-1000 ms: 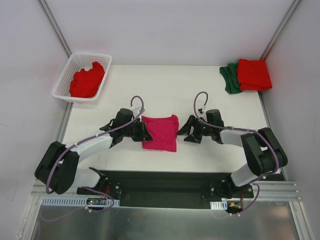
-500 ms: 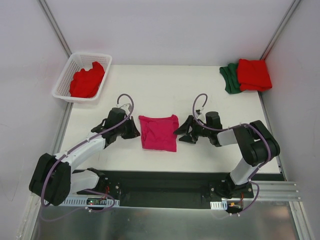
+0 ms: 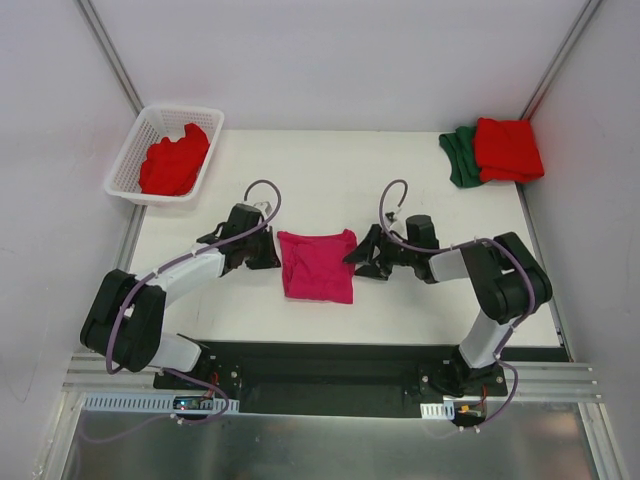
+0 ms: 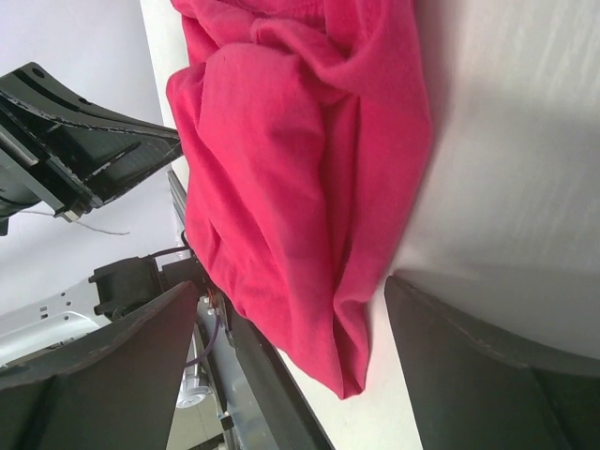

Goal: Fold and stack the t-shirts
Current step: Fold the long partially folded tshirt into a neat square

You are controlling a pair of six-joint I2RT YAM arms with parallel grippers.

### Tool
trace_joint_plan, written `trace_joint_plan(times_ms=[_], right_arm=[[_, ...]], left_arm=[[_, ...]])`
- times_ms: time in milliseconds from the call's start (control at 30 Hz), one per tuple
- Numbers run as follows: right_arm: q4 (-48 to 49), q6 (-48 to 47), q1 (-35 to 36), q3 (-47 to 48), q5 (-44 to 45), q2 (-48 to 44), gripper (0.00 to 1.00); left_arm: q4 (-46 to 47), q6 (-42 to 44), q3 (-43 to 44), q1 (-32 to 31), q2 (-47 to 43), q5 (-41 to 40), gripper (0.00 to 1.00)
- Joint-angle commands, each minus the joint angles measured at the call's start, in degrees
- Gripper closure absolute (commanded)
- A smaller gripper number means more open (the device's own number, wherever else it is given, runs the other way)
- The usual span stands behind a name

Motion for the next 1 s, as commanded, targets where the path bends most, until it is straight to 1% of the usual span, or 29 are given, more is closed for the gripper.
trace_joint_plan(times_ms=[0,433,967], right_arm=[[-4.40,-3.69,0.71,1.15,3.88,3.85,0.15],[-5.98,-4.13,3.79,4.14,4.58,7.28,0.14],[-6.24,-3.17,7.30,5.37,5.11,9.83,0.14]], left_arm=[[-0.55,2.16,2.38,0.59,0.96,-0.28,1.00],[-0.55,2.25,2.99,0.59,2.27,0.51,1.00],[-0.20,2.25,3.87,0.59,4.21,2.00,1.00]])
